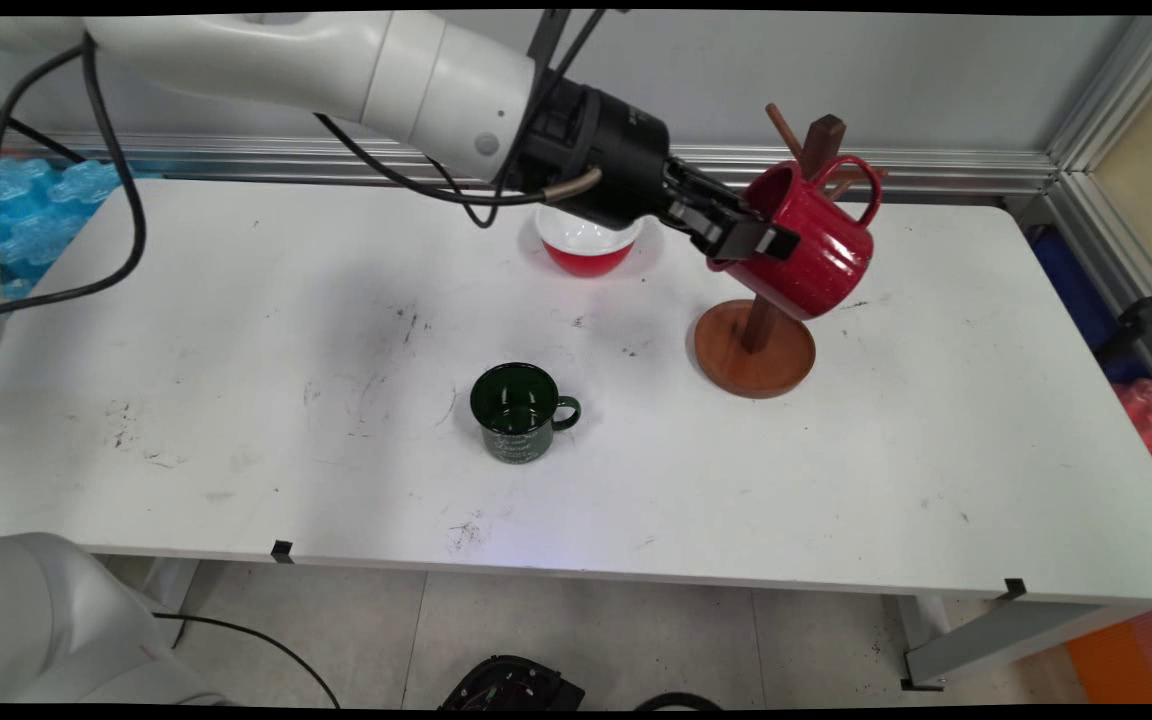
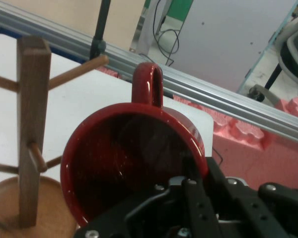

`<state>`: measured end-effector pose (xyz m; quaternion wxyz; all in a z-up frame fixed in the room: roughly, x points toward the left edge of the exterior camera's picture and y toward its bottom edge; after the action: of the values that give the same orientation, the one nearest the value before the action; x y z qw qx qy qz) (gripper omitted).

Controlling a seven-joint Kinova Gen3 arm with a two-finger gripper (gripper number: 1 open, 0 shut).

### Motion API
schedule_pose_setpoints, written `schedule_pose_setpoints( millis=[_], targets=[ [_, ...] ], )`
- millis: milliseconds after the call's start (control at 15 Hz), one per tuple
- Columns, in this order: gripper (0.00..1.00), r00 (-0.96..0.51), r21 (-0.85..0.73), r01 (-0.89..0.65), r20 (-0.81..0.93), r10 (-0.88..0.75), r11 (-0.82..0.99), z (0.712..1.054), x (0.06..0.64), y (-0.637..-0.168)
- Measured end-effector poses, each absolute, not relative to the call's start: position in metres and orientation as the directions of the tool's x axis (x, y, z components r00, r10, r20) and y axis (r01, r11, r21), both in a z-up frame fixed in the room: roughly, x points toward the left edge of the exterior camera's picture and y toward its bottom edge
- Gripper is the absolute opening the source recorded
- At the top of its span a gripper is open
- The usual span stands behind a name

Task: Place the picked object on the table

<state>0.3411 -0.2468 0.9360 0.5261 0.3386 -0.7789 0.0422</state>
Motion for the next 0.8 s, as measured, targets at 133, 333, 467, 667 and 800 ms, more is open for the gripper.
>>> schedule_pose_setpoints(
  millis=[133,333,467,667,800],
  targets=[
    [0.0,-0.228,0.288,-0.573,0.843,-0.487,0.767,0.937,0.347,-0.244],
    [0.0,-0.245,0.283,-0.575,0.835,-0.492,0.767,0.938,0.357,-0.239],
    [0.0,-0.259,0.278,-0.578,0.829,-0.495,0.767,0.938,0.365,-0.236],
    [0.0,-0.28,0.267,-0.583,0.821,-0.498,0.767,0.938,0.377,-0.234],
    [0.0,-0.295,0.256,-0.587,0.815,-0.498,0.768,0.938,0.385,-0.233]
  ],
)
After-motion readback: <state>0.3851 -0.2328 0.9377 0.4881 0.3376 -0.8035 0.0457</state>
